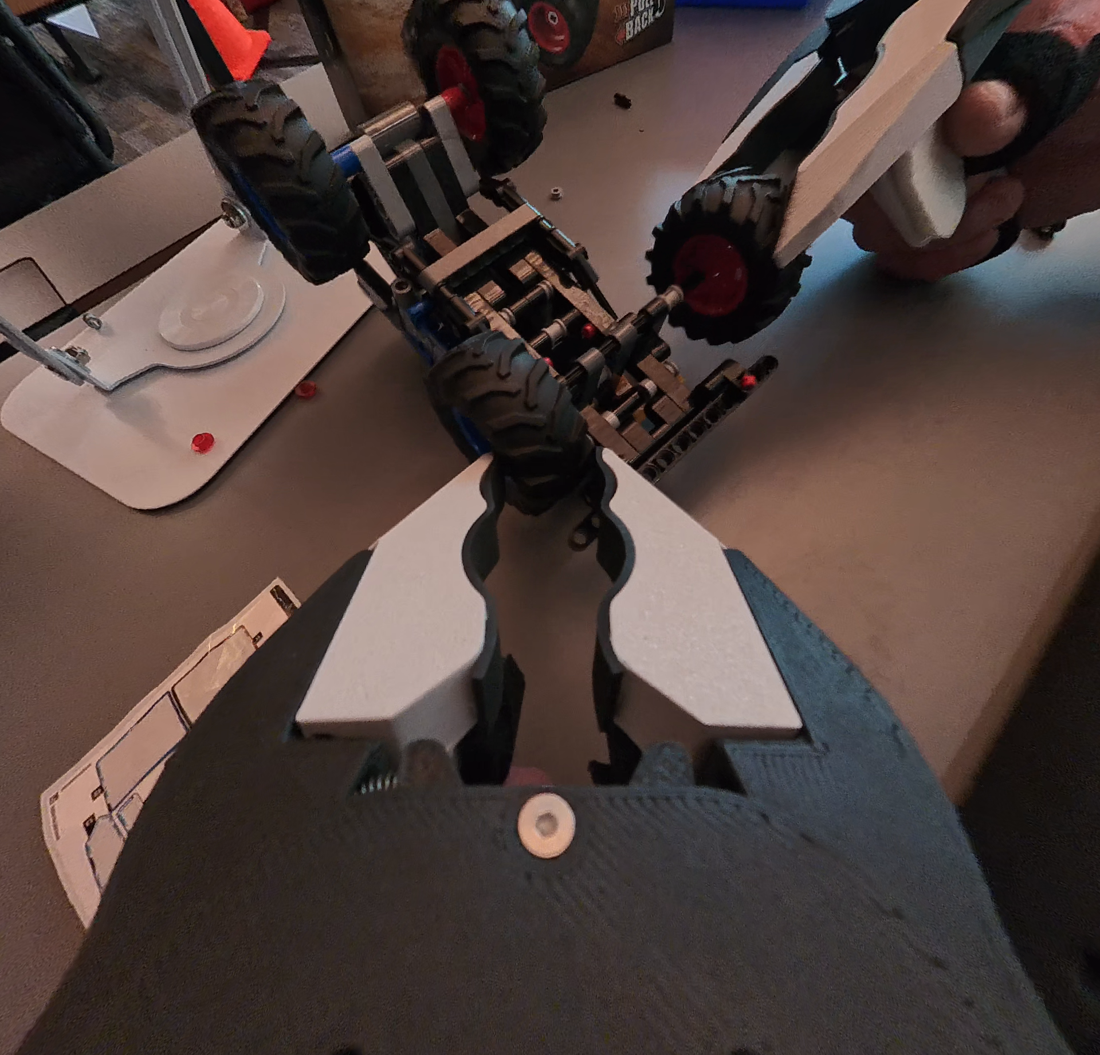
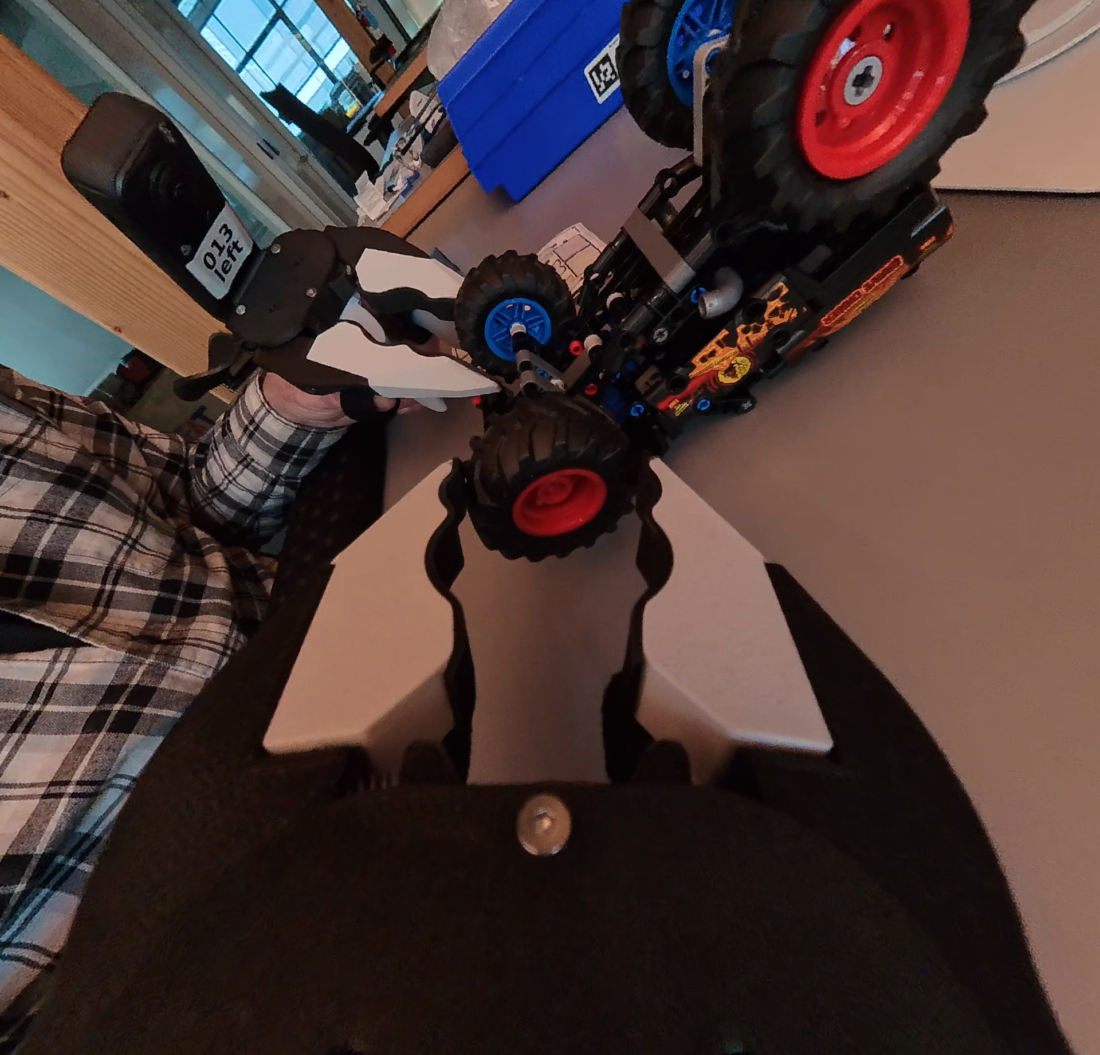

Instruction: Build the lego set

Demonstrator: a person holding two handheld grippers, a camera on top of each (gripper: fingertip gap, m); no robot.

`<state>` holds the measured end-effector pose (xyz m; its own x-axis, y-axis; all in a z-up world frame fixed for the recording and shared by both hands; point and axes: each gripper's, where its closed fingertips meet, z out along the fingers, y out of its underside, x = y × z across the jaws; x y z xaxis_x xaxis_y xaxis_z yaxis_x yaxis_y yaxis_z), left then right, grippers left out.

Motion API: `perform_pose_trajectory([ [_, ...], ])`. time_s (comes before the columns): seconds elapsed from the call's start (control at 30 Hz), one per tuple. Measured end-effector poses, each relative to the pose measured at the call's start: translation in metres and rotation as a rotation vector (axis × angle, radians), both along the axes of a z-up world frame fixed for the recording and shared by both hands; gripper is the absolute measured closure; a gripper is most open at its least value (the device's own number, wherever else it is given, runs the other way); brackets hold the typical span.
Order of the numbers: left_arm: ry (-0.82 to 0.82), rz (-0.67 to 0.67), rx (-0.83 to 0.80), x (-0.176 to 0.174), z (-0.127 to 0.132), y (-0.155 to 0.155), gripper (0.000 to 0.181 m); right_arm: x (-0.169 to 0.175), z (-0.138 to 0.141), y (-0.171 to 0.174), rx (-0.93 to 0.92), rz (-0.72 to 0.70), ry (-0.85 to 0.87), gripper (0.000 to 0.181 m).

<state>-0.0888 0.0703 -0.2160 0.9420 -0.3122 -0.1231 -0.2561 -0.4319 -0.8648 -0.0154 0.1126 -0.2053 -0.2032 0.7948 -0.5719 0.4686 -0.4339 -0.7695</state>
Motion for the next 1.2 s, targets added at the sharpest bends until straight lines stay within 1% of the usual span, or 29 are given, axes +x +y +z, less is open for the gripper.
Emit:
perform_pose_trajectory([
  [0.27,0.001,-0.003,0.003,0.0010,0.0002,0.0008,0.153,-0.0027,0.0040,0.0001,-0.001,-0.012,0.024,0.125],
  [0.57,0.005,-0.003,0.006,0.0013,0.0006,0.0011,0.154,-0.0039,0.0012,0.0020,0.033,-0.029,0.012,0.125],
  [0.77,0.009,0.002,0.005,0.0005,0.0004,0.0012,0.153,-0.0047,0.0020,0.0015,0.020,-0.025,0.013,0.125],
  [1.2,0.054,0.013,0.014,0.0010,0.0007,0.0012,0.154,-0.0052,0.0025,0.0013,-0.174,-0.074,-0.025,0.125],
])
